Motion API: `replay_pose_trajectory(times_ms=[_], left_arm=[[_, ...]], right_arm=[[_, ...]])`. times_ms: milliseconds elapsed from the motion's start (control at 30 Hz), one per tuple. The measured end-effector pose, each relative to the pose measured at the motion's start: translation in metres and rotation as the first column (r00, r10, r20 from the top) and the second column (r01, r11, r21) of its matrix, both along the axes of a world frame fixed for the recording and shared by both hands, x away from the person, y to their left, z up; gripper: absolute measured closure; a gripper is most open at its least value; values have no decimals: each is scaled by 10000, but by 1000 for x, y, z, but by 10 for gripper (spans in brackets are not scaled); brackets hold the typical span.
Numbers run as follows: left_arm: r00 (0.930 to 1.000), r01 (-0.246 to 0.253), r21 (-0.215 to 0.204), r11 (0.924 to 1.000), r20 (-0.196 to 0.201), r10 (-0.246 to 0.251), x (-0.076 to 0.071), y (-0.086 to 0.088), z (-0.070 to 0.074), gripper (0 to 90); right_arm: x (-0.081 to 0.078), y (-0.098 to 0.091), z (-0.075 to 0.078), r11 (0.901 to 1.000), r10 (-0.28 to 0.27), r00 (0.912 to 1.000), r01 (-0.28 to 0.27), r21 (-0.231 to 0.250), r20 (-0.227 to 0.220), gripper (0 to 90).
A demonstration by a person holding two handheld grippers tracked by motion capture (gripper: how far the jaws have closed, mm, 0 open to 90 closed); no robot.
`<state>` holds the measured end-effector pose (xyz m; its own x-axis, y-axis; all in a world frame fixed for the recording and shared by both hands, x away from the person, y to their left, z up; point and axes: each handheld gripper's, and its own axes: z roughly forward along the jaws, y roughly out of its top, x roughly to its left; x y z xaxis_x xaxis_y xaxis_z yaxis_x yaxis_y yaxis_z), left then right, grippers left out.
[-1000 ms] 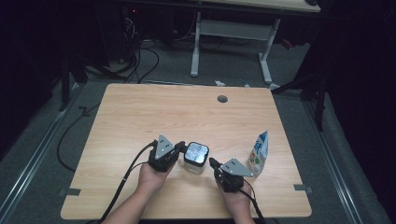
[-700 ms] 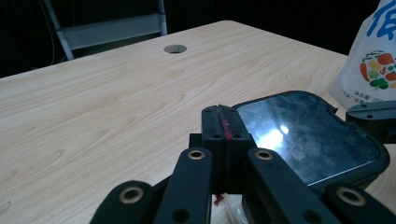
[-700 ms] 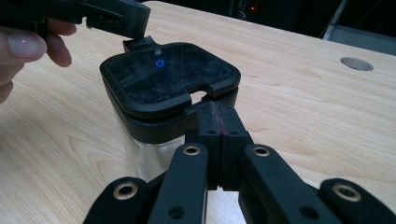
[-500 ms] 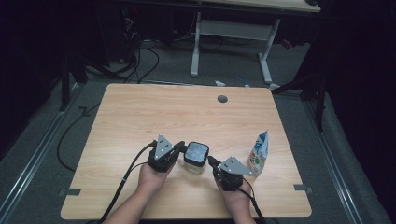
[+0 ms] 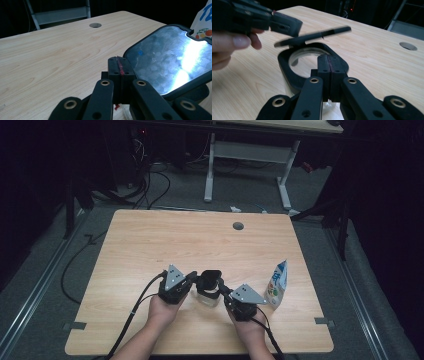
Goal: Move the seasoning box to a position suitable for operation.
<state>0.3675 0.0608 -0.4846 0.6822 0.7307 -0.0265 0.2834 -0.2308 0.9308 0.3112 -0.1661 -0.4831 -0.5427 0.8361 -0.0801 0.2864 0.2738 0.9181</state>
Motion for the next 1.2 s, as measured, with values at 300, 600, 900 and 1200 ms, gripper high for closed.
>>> replay_pose_trajectory(times_ms=[300,600,900,1200], left_arm=[[9998,5,28,10000,-211,-4,2,2,0,900],[9991,-385,-79,9992,-197,383,-4,37,3,827],[9955,-726,783,9943,-551,770,-27,96,-21,735],[9918,-1210,796,9895,-309,1238,-43,130,-28,654]], right_arm=[[4,10,11,9992,287,9995,-290,281,100,894],[8,15,19,9988,389,9992,-392,304,106,894],[9,17,21,9986,363,9993,-365,371,61,894],[13,24,24,9975,422,9991,-426,561,85,896]])
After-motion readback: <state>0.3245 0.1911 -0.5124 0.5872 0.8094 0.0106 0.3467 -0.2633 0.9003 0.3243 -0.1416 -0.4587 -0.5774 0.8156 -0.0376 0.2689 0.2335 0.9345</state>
